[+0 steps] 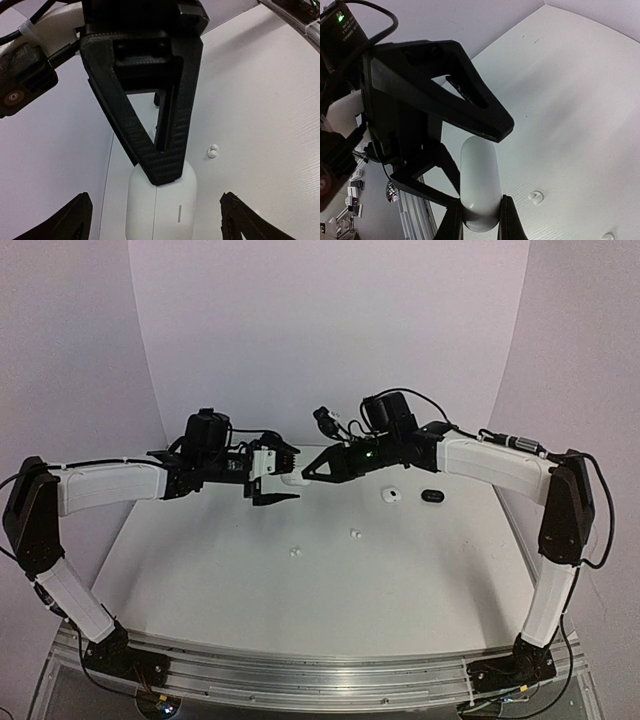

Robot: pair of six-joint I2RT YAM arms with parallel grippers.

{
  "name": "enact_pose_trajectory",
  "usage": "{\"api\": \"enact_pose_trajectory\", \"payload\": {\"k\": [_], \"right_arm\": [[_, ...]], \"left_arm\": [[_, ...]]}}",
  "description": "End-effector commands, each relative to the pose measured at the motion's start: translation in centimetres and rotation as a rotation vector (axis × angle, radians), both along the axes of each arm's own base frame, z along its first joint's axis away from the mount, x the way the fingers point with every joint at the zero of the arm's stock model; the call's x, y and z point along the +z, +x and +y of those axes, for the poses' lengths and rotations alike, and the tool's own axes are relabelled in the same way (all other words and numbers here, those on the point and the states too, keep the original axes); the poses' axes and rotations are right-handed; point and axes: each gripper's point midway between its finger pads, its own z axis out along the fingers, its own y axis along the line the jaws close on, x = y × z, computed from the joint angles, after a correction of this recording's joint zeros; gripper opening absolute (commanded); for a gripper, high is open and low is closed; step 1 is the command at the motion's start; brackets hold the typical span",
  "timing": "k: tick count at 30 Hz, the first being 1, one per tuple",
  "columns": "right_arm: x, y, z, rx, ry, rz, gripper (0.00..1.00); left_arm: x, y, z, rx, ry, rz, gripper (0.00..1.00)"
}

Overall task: Insert the wireless bluetooth earbuds into the charging case
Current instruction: Pass from the left arm to the right, then pass from the right arm to the left

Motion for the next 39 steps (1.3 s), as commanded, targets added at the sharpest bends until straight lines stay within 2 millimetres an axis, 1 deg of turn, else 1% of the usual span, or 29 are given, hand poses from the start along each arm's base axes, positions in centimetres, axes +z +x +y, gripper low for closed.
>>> {"api": "enact_pose_trajectory", "payload": {"k": [1,3,6,10,13,15,17,20,24,27,29,31,34,36,39], "right_arm": [[7.2,-1.4,-0.5,0.04,0.104,-0.173,0.0],[8.7,-2.0,-1.0,0.048,0.122,-0.214,0.0],[10.9,-3.5,-1.1,0.087,0.153,-0.301,0.0],[13.5,-6.1,-0.1,0.153,0.23,-0.432,0.0],[15.6,-7.6,0.4,0.19,0.312,-0.556,0.0],[16.1,-8.2,0.8,0.205,0.335,-0.598,0.0],[16.7,-8.8,1.2,0.215,0.351,-0.634,0.0],[17.0,-9.6,1.8,0.232,0.358,-0.666,0.0],[16.7,-10.0,2.1,0.235,0.352,-0.679,0.0],[16.7,-10.4,2.2,0.242,0.352,-0.681,0.0],[16.4,-10.3,2.3,0.241,0.346,-0.679,0.0],[16.0,-10.2,2.2,0.232,0.335,-0.679,0.0],[15.6,-10.0,2.1,0.22,0.325,-0.676,0.0],[15.7,-9.9,2.0,0.213,0.323,-0.68,0.0],[15.8,-9.8,1.9,0.204,0.321,-0.685,0.0]], "left_arm": [[5.5,-1.8,1.2,-0.031,-0.153,0.243,0.96],[6.0,-2.5,2.1,-0.05,-0.18,0.398,0.98],[7.2,-4.8,3.1,-0.114,-0.225,0.615,0.97],[8.8,-8.3,3.8,-0.214,-0.269,0.839,0.9],[10.6,-10.1,4.5,-0.272,-0.325,0.875,0.8],[11.6,-10.6,4.8,-0.284,-0.367,0.86,0.74],[12.3,-10.8,5.0,-0.29,-0.393,0.847,0.72],[13.1,-11.2,5.1,-0.311,-0.414,0.828,0.7],[13.6,-11.9,5.1,-0.332,-0.431,0.784,0.65],[13.9,-11.9,5.0,-0.326,-0.442,0.787,0.56],[14.3,-11.5,4.9,-0.311,-0.458,0.794,0.5],[14.7,-11.4,4.9,-0.312,-0.465,0.8,0.49],[15.1,-11.8,5.0,-0.331,-0.467,0.794,0.49],[15.0,-12.0,5.1,-0.333,-0.467,0.784,0.44],[14.8,-12.3,5.1,-0.34,-0.46,0.777,0.4]]}}
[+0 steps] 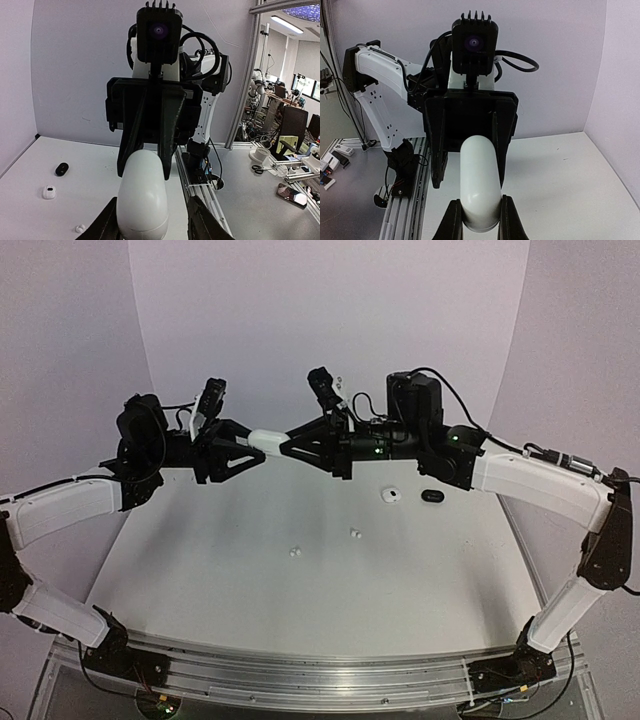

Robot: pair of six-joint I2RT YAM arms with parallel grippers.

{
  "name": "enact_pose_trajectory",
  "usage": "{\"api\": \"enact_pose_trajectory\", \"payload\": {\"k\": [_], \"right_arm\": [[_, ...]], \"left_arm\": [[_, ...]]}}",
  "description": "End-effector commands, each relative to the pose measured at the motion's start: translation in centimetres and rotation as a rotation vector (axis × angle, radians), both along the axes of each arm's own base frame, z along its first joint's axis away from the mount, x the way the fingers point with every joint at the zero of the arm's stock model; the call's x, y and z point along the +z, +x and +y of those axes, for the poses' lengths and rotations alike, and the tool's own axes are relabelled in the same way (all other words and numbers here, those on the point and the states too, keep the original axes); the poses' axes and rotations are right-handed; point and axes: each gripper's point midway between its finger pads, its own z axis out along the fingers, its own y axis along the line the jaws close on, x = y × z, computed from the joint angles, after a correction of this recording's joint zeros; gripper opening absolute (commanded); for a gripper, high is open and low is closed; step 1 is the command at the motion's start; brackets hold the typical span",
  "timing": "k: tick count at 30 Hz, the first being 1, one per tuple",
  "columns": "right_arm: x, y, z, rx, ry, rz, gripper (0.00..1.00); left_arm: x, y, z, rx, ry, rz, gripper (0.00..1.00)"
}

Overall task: Insert the wireless bluetooth earbuds into the charging case
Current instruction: Pass from the right arm to the left

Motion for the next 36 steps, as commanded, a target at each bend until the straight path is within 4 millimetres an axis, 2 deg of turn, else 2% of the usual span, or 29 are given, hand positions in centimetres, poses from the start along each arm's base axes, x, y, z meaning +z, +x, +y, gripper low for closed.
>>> {"api": "enact_pose_trajectory", "payload": {"k": [1,4,7,11,14,22,28,31,34,36], "right_arm": [[2.9,-0.4,-0.5,-0.017,0.065,-0.071,0.0],[2.8,-0.4,-0.5,-0.017,0.065,-0.069,0.0],[3.2,-0.4,-0.5,-0.015,0.073,-0.075,0.0],[4.4,-0.6,-0.5,-0.005,0.098,-0.096,0.0],[5.0,-0.7,-0.5,-0.003,0.112,-0.107,0.0],[4.8,-0.6,-0.5,-0.005,0.111,-0.106,0.0],[4.5,-0.4,-0.4,-0.013,0.104,-0.103,0.0],[4.4,-0.4,-0.4,-0.016,0.103,-0.102,0.0],[4.5,-0.4,-0.5,-0.016,0.105,-0.105,0.0],[4.5,-0.4,-0.4,-0.016,0.105,-0.102,0.0]], "left_arm": [[2.1,-1.3,0.5,-0.009,-0.046,-0.076,0.37],[2.0,-1.2,0.5,-0.007,-0.043,-0.075,0.29],[1.8,-1.3,0.4,-0.016,-0.039,-0.078,0.31],[1.3,-1.2,0.3,-0.021,-0.028,-0.058,0.4],[1.3,-1.1,0.3,-0.017,-0.028,-0.051,0.41],[1.3,-0.9,0.2,-0.014,-0.023,-0.049,0.39],[1.8,-0.7,0.2,-0.007,-0.03,-0.07,0.29],[1.8,-0.8,0.2,-0.008,-0.03,-0.075,0.19],[1.8,-0.7,0.2,-0.002,-0.032,-0.082,0.04],[1.8,-0.7,0.2,0.002,-0.032,-0.082,0.0]]}}
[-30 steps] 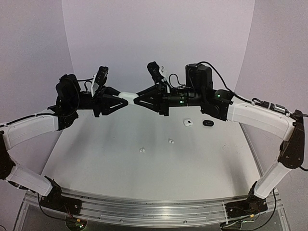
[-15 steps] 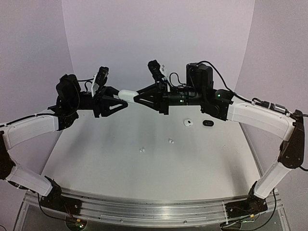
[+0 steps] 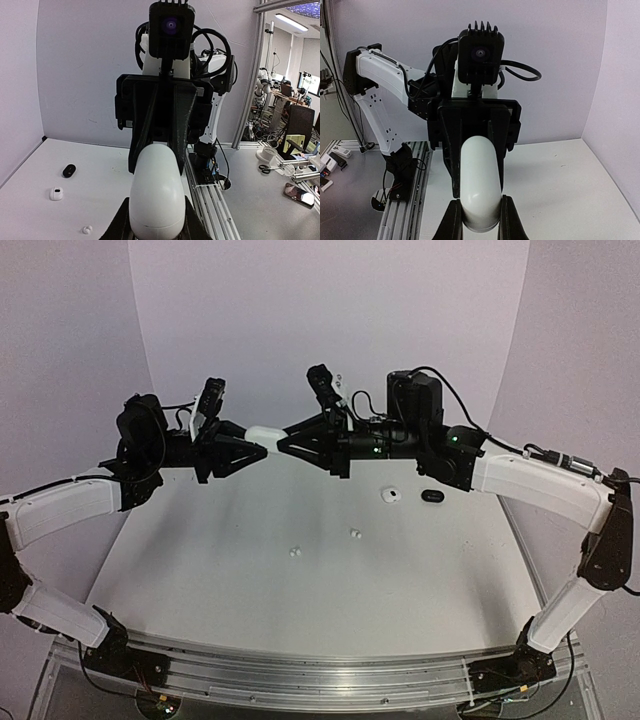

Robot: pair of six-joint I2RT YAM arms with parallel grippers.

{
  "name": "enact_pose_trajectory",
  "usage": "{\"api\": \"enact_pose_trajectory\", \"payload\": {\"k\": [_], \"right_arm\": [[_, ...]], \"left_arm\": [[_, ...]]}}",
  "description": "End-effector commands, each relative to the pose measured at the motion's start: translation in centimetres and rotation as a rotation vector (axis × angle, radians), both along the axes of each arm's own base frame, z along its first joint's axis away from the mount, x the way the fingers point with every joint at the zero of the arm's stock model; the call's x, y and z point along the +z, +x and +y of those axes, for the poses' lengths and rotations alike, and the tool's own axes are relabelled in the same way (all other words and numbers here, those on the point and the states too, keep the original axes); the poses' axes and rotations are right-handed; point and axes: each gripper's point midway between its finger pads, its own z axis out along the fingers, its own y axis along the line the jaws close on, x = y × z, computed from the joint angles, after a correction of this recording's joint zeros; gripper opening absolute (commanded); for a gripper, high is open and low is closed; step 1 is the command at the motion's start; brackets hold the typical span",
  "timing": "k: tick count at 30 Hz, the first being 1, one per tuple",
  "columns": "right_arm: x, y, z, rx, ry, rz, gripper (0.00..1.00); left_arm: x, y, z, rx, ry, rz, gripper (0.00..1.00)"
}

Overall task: Insert the wireless bluetooth earbuds into the charging case
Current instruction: Pass from the right arm to the left, then open the charging case.

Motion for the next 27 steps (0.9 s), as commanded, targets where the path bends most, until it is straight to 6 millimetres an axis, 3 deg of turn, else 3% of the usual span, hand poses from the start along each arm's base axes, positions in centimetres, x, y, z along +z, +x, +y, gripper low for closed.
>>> {"api": "enact_pose_trajectory", "payload": {"k": [1,4,7,9,16,21,27], "right_arm": [[3.8,-0.3,-0.7,-0.014,0.084,-0.072,0.0],[3.5,0.6,-0.6,-0.057,0.078,-0.044,0.02],[3.1,1.5,-0.6,-0.106,0.075,-0.006,0.29],[2.8,1.9,-0.3,-0.115,0.073,0.012,0.37],[1.9,2.5,0.2,-0.126,0.06,0.034,0.43],[2.2,1.4,0.2,-0.07,0.064,0.028,0.61],[2.5,0.8,0.2,-0.035,0.066,0.04,0.68]], "left_arm": [[1.7,-1.0,0.2,-0.028,-0.025,-0.058,0.0],[1.4,-0.8,0.1,-0.013,-0.018,-0.067,0.0],[0.7,-0.3,-0.1,0.016,0.011,-0.104,0.0],[0.5,-0.3,-0.2,0.024,0.019,-0.139,0.0],[0.7,-0.9,-0.1,0.017,0.017,-0.189,0.0],[0.7,-0.4,-0.2,0.035,0.023,-0.15,0.0],[1.0,-0.1,-0.3,0.044,0.015,-0.152,0.0]]}}
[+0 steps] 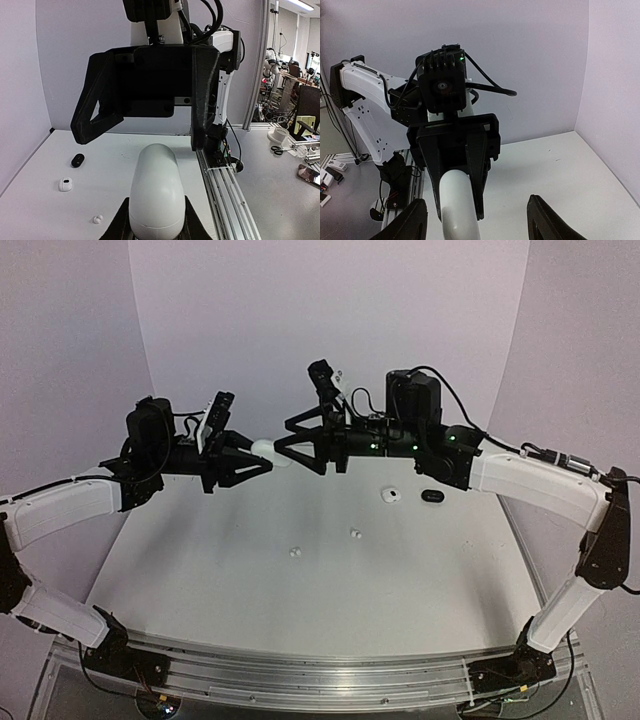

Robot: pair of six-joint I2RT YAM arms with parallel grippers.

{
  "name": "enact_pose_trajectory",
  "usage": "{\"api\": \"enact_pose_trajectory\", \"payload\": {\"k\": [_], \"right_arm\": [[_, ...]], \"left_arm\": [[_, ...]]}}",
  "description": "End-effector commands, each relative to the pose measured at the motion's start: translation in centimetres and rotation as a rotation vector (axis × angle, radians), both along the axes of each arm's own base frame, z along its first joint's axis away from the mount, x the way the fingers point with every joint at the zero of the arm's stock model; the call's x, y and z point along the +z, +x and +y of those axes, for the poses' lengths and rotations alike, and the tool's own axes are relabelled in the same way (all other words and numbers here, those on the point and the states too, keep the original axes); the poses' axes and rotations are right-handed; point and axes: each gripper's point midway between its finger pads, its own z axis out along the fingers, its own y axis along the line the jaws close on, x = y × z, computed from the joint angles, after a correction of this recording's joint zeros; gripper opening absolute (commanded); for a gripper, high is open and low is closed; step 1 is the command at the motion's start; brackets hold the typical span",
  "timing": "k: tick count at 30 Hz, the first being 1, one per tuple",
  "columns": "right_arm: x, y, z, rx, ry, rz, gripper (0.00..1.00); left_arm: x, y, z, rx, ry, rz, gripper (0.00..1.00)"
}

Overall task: Insert the wireless bluetooth earbuds into the charging case
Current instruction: Open the charging case.

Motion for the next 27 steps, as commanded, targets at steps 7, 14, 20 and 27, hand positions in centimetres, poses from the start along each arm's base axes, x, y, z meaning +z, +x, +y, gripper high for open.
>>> {"api": "enact_pose_trajectory", "payload": {"k": [7,14,20,27], "right_arm": [[0.4,0.5,0.7,-0.013,0.004,-0.006,0.74],[0.0,1.9,0.5,-0.092,-0.019,-0.005,0.72],[0.7,2.6,0.1,-0.143,-0.016,-0.009,0.69],[1.7,3.0,-0.4,-0.177,-0.012,-0.015,0.69]], "left_arm": [[3.7,-0.9,0.3,-0.018,-0.059,-0.066,0.0],[3.5,-2.0,0.4,-0.054,-0.057,-0.102,0.0],[2.7,-3.3,0.4,-0.104,-0.041,-0.157,0.0],[1.0,-3.8,0.5,-0.116,-0.007,-0.239,0.0]]}}
